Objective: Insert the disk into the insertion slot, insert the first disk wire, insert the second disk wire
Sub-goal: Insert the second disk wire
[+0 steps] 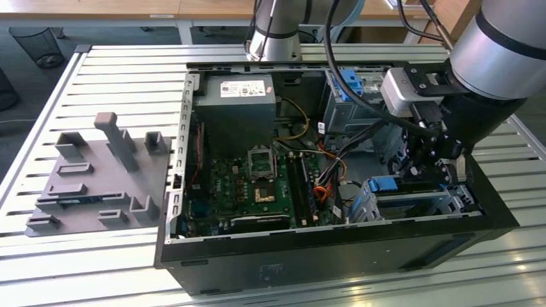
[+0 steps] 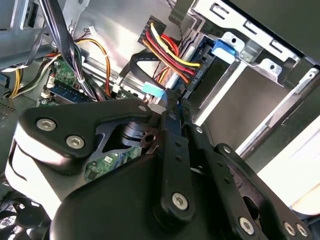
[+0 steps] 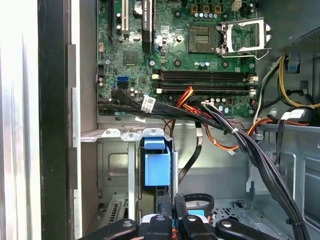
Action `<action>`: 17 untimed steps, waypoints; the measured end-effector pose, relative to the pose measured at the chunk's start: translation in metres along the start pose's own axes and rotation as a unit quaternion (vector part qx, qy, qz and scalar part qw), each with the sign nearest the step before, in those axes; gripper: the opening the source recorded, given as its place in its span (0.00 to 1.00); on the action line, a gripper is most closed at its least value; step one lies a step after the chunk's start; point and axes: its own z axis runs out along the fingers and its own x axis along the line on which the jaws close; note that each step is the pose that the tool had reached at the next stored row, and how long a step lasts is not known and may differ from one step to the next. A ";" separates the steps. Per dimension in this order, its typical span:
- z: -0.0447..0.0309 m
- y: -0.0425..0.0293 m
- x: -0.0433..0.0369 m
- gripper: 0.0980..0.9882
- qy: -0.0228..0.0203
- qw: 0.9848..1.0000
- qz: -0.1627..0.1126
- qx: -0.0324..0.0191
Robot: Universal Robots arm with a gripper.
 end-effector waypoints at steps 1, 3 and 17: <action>-0.0001 0.0000 0.0006 0.06 0.000 1.000 0.000 0.000; -0.0002 0.0000 0.0017 0.06 0.000 1.000 0.000 0.000; 0.0005 -0.0012 0.0031 0.06 -0.001 1.000 -0.002 0.001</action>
